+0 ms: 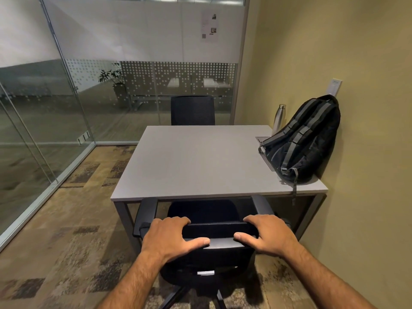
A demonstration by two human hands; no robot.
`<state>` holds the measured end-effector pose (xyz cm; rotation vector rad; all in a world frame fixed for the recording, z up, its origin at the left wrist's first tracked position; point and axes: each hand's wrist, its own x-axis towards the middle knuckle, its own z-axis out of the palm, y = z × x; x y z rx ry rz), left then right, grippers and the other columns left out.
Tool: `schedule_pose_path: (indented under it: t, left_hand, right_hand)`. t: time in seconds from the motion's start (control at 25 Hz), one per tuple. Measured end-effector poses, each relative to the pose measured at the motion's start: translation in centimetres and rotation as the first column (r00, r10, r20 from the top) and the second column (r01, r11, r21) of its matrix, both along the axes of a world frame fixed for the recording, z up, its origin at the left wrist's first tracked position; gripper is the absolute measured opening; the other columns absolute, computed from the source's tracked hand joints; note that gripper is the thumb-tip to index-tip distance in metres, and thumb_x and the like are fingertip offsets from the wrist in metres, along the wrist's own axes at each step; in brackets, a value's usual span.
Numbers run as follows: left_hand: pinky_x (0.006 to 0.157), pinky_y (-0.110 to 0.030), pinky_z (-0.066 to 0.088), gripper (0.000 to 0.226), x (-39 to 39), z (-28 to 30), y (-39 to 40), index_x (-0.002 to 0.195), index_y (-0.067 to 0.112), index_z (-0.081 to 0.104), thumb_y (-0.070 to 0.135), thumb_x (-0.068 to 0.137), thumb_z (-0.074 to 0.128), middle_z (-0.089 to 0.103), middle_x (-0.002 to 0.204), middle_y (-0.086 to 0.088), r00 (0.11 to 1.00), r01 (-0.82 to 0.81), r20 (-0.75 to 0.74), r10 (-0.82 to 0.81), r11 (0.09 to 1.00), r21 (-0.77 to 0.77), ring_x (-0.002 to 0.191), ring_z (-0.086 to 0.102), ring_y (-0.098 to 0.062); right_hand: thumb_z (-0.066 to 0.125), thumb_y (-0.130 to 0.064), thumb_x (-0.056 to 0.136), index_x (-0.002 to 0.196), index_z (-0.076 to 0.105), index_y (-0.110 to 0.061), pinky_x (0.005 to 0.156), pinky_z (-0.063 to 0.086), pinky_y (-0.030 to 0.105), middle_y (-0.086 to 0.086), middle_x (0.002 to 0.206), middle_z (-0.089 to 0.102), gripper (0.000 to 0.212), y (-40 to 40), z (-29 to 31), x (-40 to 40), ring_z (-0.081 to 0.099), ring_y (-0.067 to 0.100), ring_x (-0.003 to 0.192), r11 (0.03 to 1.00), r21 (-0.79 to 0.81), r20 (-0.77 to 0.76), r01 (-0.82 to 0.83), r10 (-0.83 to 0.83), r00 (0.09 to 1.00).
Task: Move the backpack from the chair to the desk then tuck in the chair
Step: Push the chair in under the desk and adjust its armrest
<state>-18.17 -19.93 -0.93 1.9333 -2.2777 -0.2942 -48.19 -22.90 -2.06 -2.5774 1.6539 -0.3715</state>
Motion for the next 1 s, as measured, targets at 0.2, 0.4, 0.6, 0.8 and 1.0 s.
schedule_pose_path:
  t: [0.2,0.4,0.6,0.8,1.0]
  left_hand:
    - [0.112,-0.041,0.036,0.115,-0.2,-0.2,1.2,0.133,0.037,0.059,0.109,0.055,0.013,0.068,0.126,0.017,1.000,-0.004,-0.005,0.004,1.000,0.005,0.116,0.060,-0.006]
    - [0.115,-0.043,0.034,0.118,-0.1,-0.4,1.9,0.137,0.037,0.055,0.109,0.055,0.011,0.066,0.130,0.017,1.000,-0.006,0.013,0.006,1.000,0.005,0.120,0.059,-0.006]
    - [0.111,-0.041,0.037,0.116,-0.1,-0.1,1.2,0.133,0.037,0.058,0.109,0.055,0.012,0.068,0.124,0.017,1.000,-0.007,0.010,0.007,1.000,-0.006,0.114,0.062,-0.006]
    - [0.110,-0.043,0.039,0.114,0.1,-0.5,-0.2,0.134,0.037,0.058,0.109,0.057,0.015,0.068,0.125,0.017,1.000,-0.014,0.020,0.014,1.000,-0.006,0.114,0.062,-0.007]
    - [0.110,-0.041,0.039,0.115,0.1,-0.7,0.0,0.136,0.037,0.058,0.109,0.057,0.014,0.068,0.125,0.018,1.000,-0.019,0.021,0.020,1.000,-0.022,0.115,0.062,-0.005]
  right_hand:
    - [0.022,-0.096,0.078,0.122,0.069,-0.031,0.080,0.050,0.022,-0.015,0.102,0.075,0.091,1.2,0.0,0.1,0.067,0.003,0.092,1.000,0.011,0.013,0.010,-0.010,1.000]
    - [0.016,-0.097,0.076,0.126,0.068,-0.031,0.085,0.052,0.023,-0.014,0.108,0.076,0.098,2.0,-0.1,0.1,0.067,0.004,0.099,1.000,0.001,0.008,0.020,-0.020,1.000]
    - [0.021,-0.095,0.078,0.129,0.066,-0.031,0.087,0.052,0.024,-0.015,0.113,0.075,0.094,1.4,0.3,0.1,0.067,0.004,0.103,1.000,0.001,-0.006,0.020,-0.020,1.000]
    - [0.018,-0.097,0.077,0.119,0.069,-0.031,0.082,0.055,0.027,-0.014,0.100,0.075,0.093,0.3,0.5,0.3,0.067,0.006,0.091,0.999,0.016,-0.015,0.029,-0.029,0.999]
    - [0.017,-0.098,0.076,0.117,0.070,-0.032,0.082,0.057,0.029,-0.016,0.097,0.075,0.094,0.3,0.1,0.1,0.068,0.006,0.089,0.999,0.026,-0.005,0.034,-0.034,0.999]
